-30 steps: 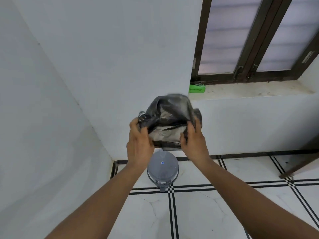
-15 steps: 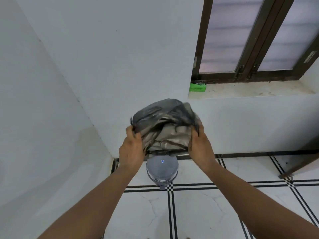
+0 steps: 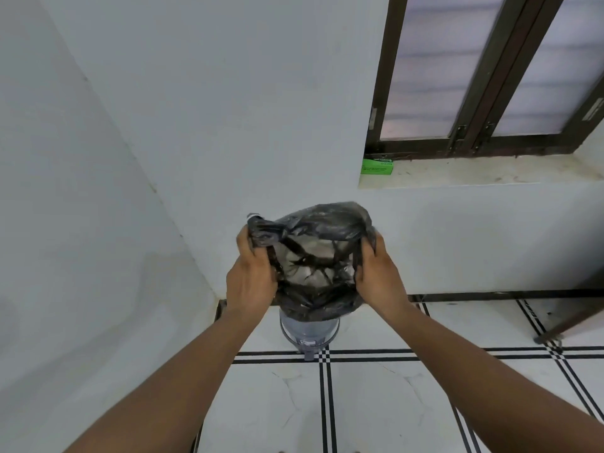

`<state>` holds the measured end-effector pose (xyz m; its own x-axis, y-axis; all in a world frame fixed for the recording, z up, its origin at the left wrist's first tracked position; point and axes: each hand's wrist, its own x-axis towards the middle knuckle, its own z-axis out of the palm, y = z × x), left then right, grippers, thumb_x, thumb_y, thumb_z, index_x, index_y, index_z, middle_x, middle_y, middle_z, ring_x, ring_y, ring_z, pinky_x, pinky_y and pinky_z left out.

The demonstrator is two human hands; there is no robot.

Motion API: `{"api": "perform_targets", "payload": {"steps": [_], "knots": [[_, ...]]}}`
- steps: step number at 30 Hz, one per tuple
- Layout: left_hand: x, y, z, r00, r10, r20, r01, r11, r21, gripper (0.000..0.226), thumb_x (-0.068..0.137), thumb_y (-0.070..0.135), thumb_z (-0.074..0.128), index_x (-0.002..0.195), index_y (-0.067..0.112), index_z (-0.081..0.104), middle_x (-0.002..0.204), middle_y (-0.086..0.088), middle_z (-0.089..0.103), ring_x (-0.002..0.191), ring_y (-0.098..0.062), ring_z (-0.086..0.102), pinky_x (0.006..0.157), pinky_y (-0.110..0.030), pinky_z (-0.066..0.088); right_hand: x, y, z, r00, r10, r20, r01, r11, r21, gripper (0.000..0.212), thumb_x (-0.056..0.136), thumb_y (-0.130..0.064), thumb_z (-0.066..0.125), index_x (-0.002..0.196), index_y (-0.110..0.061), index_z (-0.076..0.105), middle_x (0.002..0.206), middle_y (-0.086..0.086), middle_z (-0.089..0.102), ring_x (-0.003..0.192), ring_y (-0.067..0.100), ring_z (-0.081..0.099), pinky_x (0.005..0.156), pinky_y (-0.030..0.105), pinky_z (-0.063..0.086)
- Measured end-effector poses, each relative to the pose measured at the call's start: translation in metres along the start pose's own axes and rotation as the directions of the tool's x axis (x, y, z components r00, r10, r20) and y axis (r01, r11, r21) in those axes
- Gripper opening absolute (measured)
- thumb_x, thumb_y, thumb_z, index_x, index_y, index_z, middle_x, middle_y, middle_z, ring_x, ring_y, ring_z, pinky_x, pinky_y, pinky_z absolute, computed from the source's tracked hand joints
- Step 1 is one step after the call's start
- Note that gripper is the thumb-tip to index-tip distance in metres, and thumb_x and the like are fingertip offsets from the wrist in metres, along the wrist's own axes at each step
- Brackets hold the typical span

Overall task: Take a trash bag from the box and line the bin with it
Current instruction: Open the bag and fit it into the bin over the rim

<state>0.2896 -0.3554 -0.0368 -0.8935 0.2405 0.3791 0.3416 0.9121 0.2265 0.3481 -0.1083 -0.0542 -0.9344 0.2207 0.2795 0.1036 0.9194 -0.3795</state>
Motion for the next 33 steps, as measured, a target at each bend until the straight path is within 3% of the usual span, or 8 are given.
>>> {"api": "perform_targets", "payload": {"steps": [2,5,6,12,15,18,22,33], "knots": [[-0.007,-0.007,0.004,0.951,0.078,0.298,-0.122,0.984,0.133,0.063,0.077,0.015,0.075,0.135,0.015,0.051,0.142,-0.010,0.043,0.075,-0.033,0.066,0.066,-0.043,0.058,-0.008,0.011,0.004,0.889,0.056,0.454,0.052,0.974,-0.222,0.059,0.085,-0.014,0.064,0.142,-0.012,0.051,0.145,0.016,0.048,0.099,0.036,0.067,0.088,0.042,0.057],[-0.019,-0.009,0.001,0.527,-0.090,0.845,-0.214,0.948,0.235,0.028,0.086,0.019,0.063,0.114,0.015,0.063,0.116,-0.008,0.065,0.094,-0.029,0.066,0.085,-0.037,0.058,-0.020,0.016,0.007,0.277,0.277,0.920,0.055,0.951,-0.303,0.035,0.080,-0.013,0.068,0.115,-0.007,0.071,0.107,0.008,0.071,0.090,0.026,0.070,0.086,0.035,0.061],[-0.020,-0.009,0.003,0.453,-0.133,0.882,-0.151,0.963,0.223,0.025,0.087,0.019,0.060,0.111,0.013,0.064,0.114,-0.008,0.067,0.096,-0.029,0.066,0.085,-0.035,0.058,-0.021,0.015,0.006,0.269,0.268,0.925,0.018,0.959,-0.282,0.032,0.080,-0.012,0.067,0.111,-0.007,0.072,0.101,0.006,0.071,0.084,0.023,0.069,0.077,0.031,0.061],[-0.010,-0.002,-0.001,0.942,-0.237,0.240,0.240,0.971,0.016,0.050,0.085,0.019,0.064,0.132,0.008,0.050,0.150,-0.011,0.033,0.076,-0.039,0.067,0.064,-0.041,0.050,-0.002,0.011,0.008,0.971,0.033,0.238,-0.060,0.992,0.107,0.048,0.085,-0.008,0.058,0.133,-0.004,0.053,0.131,0.018,0.053,0.102,0.038,0.062,0.084,0.040,0.055],[-0.011,0.003,-0.011,0.988,-0.157,-0.002,0.157,0.988,0.009,0.073,0.084,0.015,0.071,0.147,0.009,0.036,0.161,-0.011,0.016,0.071,-0.035,0.063,0.059,-0.042,0.052,-0.006,0.007,0.003,0.999,0.024,0.024,-0.026,0.997,0.069,0.058,0.085,-0.006,0.062,0.139,-0.004,0.042,0.146,0.020,0.035,0.088,0.041,0.064,0.074,0.043,0.056],[-0.024,-0.005,-0.002,0.967,-0.035,0.252,-0.007,0.987,0.162,0.057,0.082,0.019,0.073,0.135,0.013,0.052,0.148,-0.008,0.041,0.079,-0.030,0.066,0.064,-0.041,0.056,-0.018,0.013,0.008,0.932,0.044,0.359,0.001,0.992,-0.124,0.057,0.083,-0.013,0.065,0.139,-0.010,0.050,0.142,0.016,0.047,0.097,0.039,0.068,0.081,0.041,0.058],[-0.041,-0.011,0.007,0.564,-0.176,0.807,-0.083,0.960,0.267,0.036,0.083,0.028,0.066,0.118,0.020,0.064,0.118,-0.003,0.067,0.103,-0.025,0.068,0.083,-0.036,0.056,-0.031,0.016,0.005,0.507,0.210,0.836,0.157,0.931,-0.328,0.033,0.083,-0.018,0.061,0.113,-0.011,0.073,0.115,0.010,0.072,0.098,0.024,0.069,0.083,0.030,0.058],[-0.023,-0.011,0.011,0.861,-0.295,0.415,0.290,0.954,0.077,0.057,0.079,0.015,0.071,0.130,0.010,0.048,0.145,-0.011,0.029,0.082,-0.039,0.068,0.069,-0.043,0.056,-0.015,0.020,0.021,0.881,0.040,0.471,-0.089,0.993,0.083,0.059,0.081,-0.009,0.062,0.136,-0.015,0.041,0.126,0.014,0.052,0.103,0.035,0.062,0.079,0.037,0.051]]}}
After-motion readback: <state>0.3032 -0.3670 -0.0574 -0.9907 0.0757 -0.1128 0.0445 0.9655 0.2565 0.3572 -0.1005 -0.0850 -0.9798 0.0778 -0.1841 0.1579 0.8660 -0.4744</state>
